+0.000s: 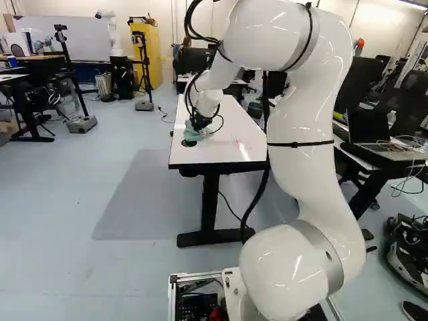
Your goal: Clean the table with the green towel
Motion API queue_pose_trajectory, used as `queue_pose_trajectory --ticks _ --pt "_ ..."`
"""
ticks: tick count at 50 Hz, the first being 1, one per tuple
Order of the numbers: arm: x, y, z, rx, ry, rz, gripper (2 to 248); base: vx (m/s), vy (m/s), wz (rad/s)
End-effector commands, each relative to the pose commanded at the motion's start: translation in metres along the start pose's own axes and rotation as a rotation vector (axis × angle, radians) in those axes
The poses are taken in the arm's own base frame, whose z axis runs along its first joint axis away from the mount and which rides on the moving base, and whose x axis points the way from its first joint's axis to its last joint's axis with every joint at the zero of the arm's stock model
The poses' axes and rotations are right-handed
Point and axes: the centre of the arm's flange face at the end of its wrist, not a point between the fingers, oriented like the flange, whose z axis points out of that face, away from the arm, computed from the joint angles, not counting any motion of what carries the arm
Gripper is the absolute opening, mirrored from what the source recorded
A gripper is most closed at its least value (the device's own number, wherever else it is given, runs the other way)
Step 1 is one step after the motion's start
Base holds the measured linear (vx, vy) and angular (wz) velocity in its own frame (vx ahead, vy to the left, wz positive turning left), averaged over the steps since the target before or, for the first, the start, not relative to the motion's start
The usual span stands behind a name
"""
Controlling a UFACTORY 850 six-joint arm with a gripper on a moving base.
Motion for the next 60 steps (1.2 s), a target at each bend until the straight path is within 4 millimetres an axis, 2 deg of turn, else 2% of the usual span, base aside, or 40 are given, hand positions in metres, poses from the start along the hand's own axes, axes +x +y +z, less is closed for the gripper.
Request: queue_pose_trajectory --ticks 14,22,48,60 --pt "-0.019 -0.006 -0.017 0.006 -0.018 -0.013 20 0.000 0.000 0.000" --pt "-0.022 -0.016 -0.017 0.018 -0.022 -0.028 20 0.000 0.000 0.000" --pt "-0.010 -0.059 0.007 0.061 -0.007 -0.070 20 0.000 0.000 0.000" --pt "0.001 -0.072 0.021 0.073 0.006 -0.079 20 0.000 0.000 0.000"
